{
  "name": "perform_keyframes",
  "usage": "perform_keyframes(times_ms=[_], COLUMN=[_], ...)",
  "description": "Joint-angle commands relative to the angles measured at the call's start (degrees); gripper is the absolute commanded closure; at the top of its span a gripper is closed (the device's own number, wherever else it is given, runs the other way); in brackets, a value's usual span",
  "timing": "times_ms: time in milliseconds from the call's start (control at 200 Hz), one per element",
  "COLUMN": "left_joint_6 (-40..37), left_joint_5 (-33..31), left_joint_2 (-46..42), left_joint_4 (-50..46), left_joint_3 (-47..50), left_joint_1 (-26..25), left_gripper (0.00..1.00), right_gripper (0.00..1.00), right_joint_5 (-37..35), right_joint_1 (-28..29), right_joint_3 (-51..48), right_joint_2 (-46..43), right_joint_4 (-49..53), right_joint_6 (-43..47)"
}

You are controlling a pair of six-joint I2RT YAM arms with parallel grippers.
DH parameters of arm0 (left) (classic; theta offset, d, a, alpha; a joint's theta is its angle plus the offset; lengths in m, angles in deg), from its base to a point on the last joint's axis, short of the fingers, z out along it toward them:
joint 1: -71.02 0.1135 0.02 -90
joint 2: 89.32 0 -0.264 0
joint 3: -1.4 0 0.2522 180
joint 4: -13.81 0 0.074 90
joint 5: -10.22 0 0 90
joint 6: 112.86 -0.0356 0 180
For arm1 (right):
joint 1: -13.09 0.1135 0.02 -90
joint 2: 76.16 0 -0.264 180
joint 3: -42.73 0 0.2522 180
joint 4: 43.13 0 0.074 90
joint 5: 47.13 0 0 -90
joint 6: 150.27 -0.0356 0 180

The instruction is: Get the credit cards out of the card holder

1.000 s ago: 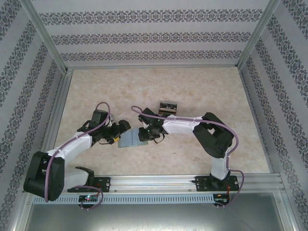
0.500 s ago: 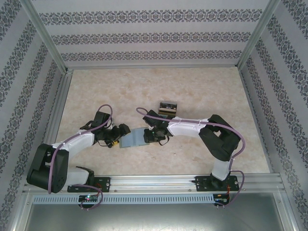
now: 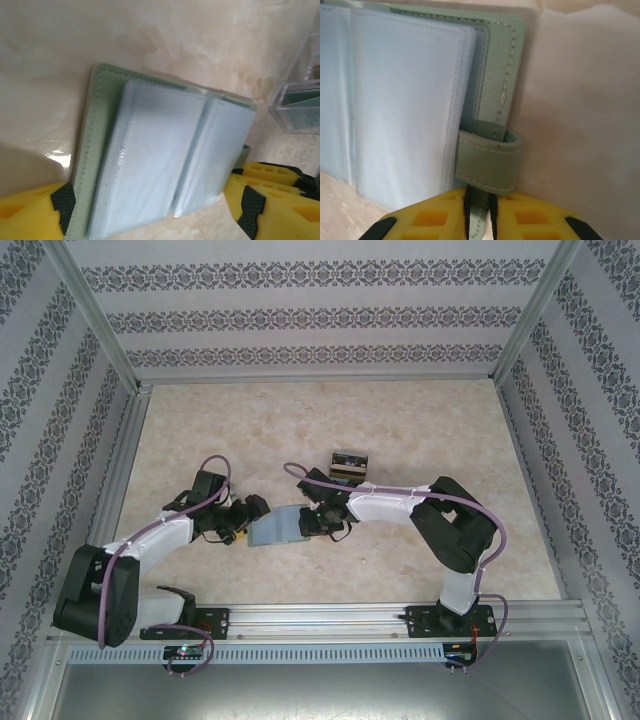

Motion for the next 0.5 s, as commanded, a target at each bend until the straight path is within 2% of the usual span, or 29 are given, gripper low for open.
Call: perform_keyframes(times_ms=[0, 495], left_joint_6=[-0.79, -0.33], left_joint_5=[-1.43, 2.68], left_joint_2=[-3.13, 4.19], left_joint_4=[-1.44, 4.5], left_joint_3=[-2.33, -1.21], left_joint_1=[-0.39, -1.26], left_gripper=[0.12, 0.13], right_gripper=[0.78, 0.78], right_joint_5=[1.78, 1.93], right_joint_1=[0.62, 0.88], right_joint_3=[-0.19, -0.03], right_joint_2=[2.94, 3.37], right_joint_4=[-1.57, -1.73], right_joint_6=[-0.85, -1.01])
